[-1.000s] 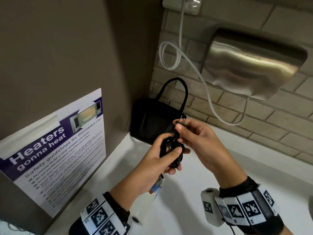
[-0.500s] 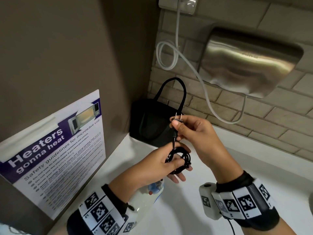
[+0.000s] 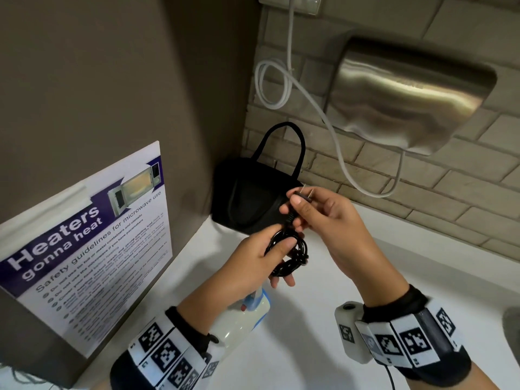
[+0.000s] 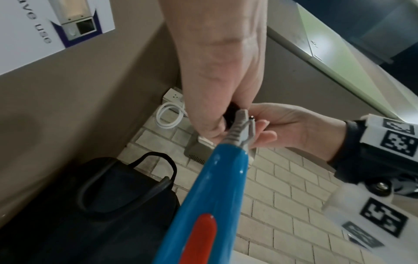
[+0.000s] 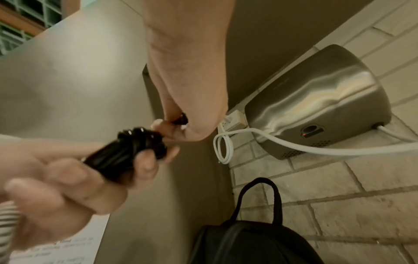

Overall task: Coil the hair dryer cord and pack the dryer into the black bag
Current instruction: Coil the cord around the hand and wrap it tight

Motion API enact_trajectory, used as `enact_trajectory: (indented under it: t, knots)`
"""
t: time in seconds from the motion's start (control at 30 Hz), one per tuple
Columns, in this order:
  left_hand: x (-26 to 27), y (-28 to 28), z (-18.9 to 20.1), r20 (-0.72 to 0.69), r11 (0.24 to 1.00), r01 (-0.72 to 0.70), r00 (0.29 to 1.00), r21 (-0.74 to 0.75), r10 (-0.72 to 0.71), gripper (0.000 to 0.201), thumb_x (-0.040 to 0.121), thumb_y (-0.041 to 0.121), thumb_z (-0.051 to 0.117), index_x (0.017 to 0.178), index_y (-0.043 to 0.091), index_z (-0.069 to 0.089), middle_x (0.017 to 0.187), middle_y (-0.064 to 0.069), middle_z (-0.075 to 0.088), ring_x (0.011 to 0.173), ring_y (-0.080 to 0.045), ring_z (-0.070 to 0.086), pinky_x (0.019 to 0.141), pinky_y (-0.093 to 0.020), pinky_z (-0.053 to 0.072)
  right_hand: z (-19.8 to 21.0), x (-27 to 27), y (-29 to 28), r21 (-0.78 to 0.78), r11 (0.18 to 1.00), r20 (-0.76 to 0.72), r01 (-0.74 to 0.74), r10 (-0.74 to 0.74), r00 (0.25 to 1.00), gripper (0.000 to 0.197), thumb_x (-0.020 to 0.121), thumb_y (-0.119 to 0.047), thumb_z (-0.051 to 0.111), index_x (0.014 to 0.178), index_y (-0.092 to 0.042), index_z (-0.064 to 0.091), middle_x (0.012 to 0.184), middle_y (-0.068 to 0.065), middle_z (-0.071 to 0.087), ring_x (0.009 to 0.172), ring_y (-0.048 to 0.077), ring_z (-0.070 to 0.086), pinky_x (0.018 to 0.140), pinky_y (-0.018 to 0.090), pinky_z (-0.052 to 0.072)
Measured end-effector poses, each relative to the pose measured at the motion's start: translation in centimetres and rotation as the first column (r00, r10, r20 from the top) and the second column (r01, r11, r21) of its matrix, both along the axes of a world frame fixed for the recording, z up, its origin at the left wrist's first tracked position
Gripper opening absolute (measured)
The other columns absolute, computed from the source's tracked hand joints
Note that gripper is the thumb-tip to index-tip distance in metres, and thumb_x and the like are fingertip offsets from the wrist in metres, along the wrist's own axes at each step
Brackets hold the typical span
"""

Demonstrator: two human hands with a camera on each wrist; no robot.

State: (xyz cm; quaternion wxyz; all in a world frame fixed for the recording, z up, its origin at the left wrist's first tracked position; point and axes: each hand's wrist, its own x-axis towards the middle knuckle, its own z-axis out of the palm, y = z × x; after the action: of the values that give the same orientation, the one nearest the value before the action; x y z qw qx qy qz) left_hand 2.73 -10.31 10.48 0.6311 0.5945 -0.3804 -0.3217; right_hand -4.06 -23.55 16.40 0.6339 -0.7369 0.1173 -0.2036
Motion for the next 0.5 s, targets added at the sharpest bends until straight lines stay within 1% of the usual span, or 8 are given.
enact_trajectory:
  t: [0.1,0.2,0.23,0.3,0.37,0.43,0.47,0.5]
  knots:
    - [-0.4,0.1,0.0,0.049,1.0,0.029,0.998,0.012,-0.029,0.015,0.098,0.029,0.046,0.1,0.021,0.058,0.085,-0.013,0.072,0.058,-0.029,0.063,0.049,-0.028,0.044,0.2,0.2,-0.3,0.057,0.997,0.018,0.057,-0.058,0.998,0.019,0.093,-0.01,0.055,0.107,-0.001,0.063,0.081,0.005,0.071,0.058,0.008,0.054,0.057,0.018,0.048]
    - [-0.4,0.2,-0.3,0.072,0.998,0.037,0.997,0.056,-0.04,0.02,0.097,0.032,0.045,0.102,0.017,0.057,0.083,-0.017,0.071,0.059,-0.04,0.061,0.05,-0.027,0.044,-0.1,-0.1,-0.6,0.152,0.987,-0.043,0.045,-0.039,0.998,0.019,0.093,-0.01,0.055,0.107,-0.001,0.063,0.082,0.006,0.071,0.056,0.006,0.055,0.058,0.017,0.048]
    - [-0.4,0.3,-0.4,0.07,0.997,0.027,0.997,0.069,-0.032,0.02,0.096,0.032,0.046,0.103,0.017,0.056,0.083,-0.016,0.072,0.058,-0.04,0.061,0.051,-0.028,0.044,-0.2,-0.3,-0.6,0.162,0.986,-0.075,0.03,-0.018,0.997,0.018,0.093,-0.011,0.055,0.108,-0.002,0.062,0.084,0.006,0.071,0.057,0.006,0.055,0.058,0.018,0.048]
    - [-0.2,0.3,-0.6,0.06,0.997,-0.001,0.998,0.083,-0.004,0.017,0.098,0.029,0.047,0.107,0.015,0.051,0.085,-0.014,0.073,0.056,-0.029,0.062,0.053,-0.031,0.046,-0.2,-1.1,-0.6,0.117,0.993,-0.145,-0.004,0.022,0.989,0.016,0.093,-0.015,0.056,0.107,-0.009,0.06,0.092,0.006,0.072,0.065,0.006,0.058,0.061,0.019,0.048]
    - [-0.1,0.3,-0.6,0.057,0.997,-0.025,0.998,0.077,0.021,0.016,0.098,0.026,0.048,0.108,0.013,0.046,0.086,-0.013,0.073,0.054,-0.023,0.064,0.053,-0.033,0.047,0.0,-2.0,-0.5,0.051,0.996,-0.234,-0.066,0.077,0.969,0.014,0.092,-0.023,0.057,0.104,-0.017,0.058,0.102,0.002,0.072,0.079,0.008,0.061,0.069,0.022,0.049]
    - [0.0,0.3,-0.3,0.061,0.997,-0.046,0.997,0.064,0.042,0.018,0.096,0.025,0.052,0.107,0.014,0.042,0.085,-0.012,0.073,0.051,-0.022,0.063,0.051,-0.033,0.048,0.0,-2.7,-0.3,0.05,0.992,-0.301,-0.115,0.125,0.945,0.019,0.092,-0.031,0.056,0.104,-0.017,0.057,0.095,-0.002,0.069,0.087,0.014,0.06,0.076,0.03,0.049]
    - [0.1,0.4,-0.2,0.069,0.996,-0.055,0.996,0.065,0.051,0.02,0.095,0.024,0.054,0.107,0.015,0.04,0.083,-0.012,0.072,0.049,-0.02,0.063,0.052,-0.035,0.048,0.1,-2.9,-0.1,0.042,0.991,-0.328,-0.126,0.133,0.935,0.022,0.092,-0.034,0.056,0.107,-0.018,0.057,0.091,-0.003,0.066,0.086,0.015,0.06,0.075,0.03,0.05]
    - [0.2,0.5,0.0,0.079,0.996,-0.059,0.995,0.067,0.053,0.023,0.094,0.023,0.055,0.106,0.015,0.038,0.081,-0.01,0.071,0.047,-0.019,0.062,0.052,-0.036,0.049,0.2,-3.1,0.1,0.012,0.99,-0.352,-0.138,0.134,0.926,0.024,0.092,-0.037,0.055,0.11,-0.022,0.057,0.089,-0.005,0.065,0.084,0.013,0.061,0.071,0.028,0.05]
